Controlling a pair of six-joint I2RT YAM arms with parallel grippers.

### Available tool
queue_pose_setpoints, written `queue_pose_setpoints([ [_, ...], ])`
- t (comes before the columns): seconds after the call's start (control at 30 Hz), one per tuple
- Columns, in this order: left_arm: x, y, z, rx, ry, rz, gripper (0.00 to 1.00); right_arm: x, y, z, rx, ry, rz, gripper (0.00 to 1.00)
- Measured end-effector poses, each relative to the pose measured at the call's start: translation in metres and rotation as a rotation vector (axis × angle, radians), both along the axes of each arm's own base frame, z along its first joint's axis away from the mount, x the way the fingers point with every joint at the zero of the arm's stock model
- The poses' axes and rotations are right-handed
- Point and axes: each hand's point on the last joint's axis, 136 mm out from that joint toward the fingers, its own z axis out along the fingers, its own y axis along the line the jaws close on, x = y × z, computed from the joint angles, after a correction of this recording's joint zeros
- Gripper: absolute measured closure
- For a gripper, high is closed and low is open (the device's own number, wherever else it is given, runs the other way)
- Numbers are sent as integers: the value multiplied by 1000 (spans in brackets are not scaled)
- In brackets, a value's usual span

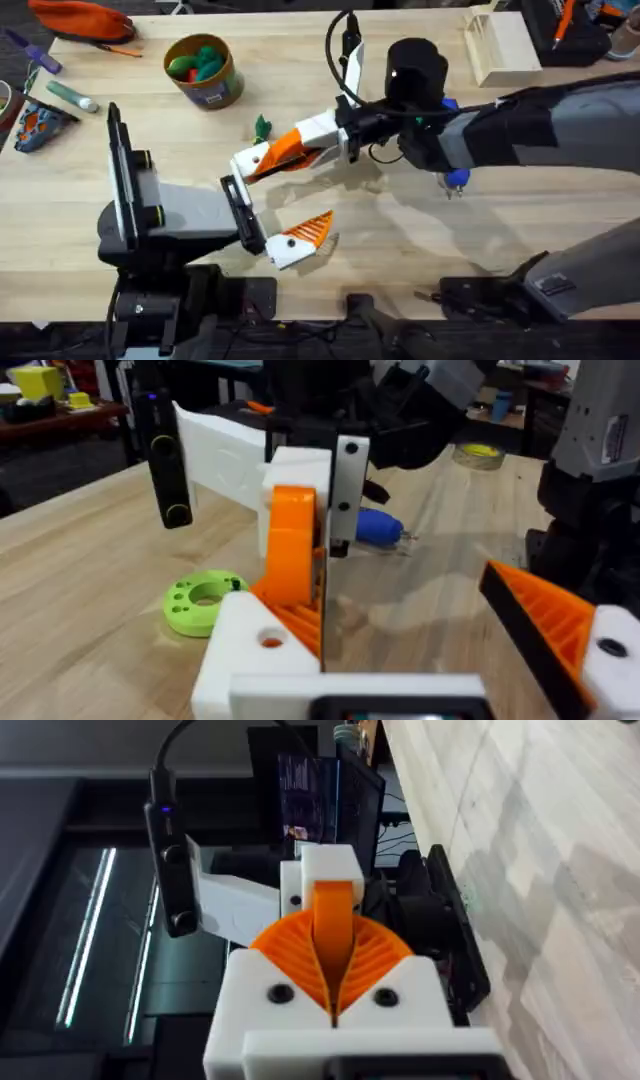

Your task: Pick up the gripper from the table and insert it into the empty holder that is missing its gripper. Then pick up a screw, insert it into the mounting hole, and use the screwdriver to tighten it. Finally, clean up the table by picking up the vegetable and placing it into the bucket.

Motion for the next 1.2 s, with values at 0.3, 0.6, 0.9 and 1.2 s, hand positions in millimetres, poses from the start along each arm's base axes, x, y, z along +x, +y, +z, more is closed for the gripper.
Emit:
queue_pose_setpoints([
  [0.3, 0, 0, 0, -3, 6, -1, 15, -1, 0, -3, -9, 4, 2, 993],
  [0.6, 0, 0, 0, -4, 10, 1, 15, 0, 1, -2, -9, -10, 10, 993],
  [0.9, 0, 0, 0, -4, 10, 0, 15, 1, 0, -2, -7, -17, 9, 993],
  [1.2, 0, 0, 0, -4, 10, 1, 15, 1, 0, -2, -6, -19, 9, 993],
])
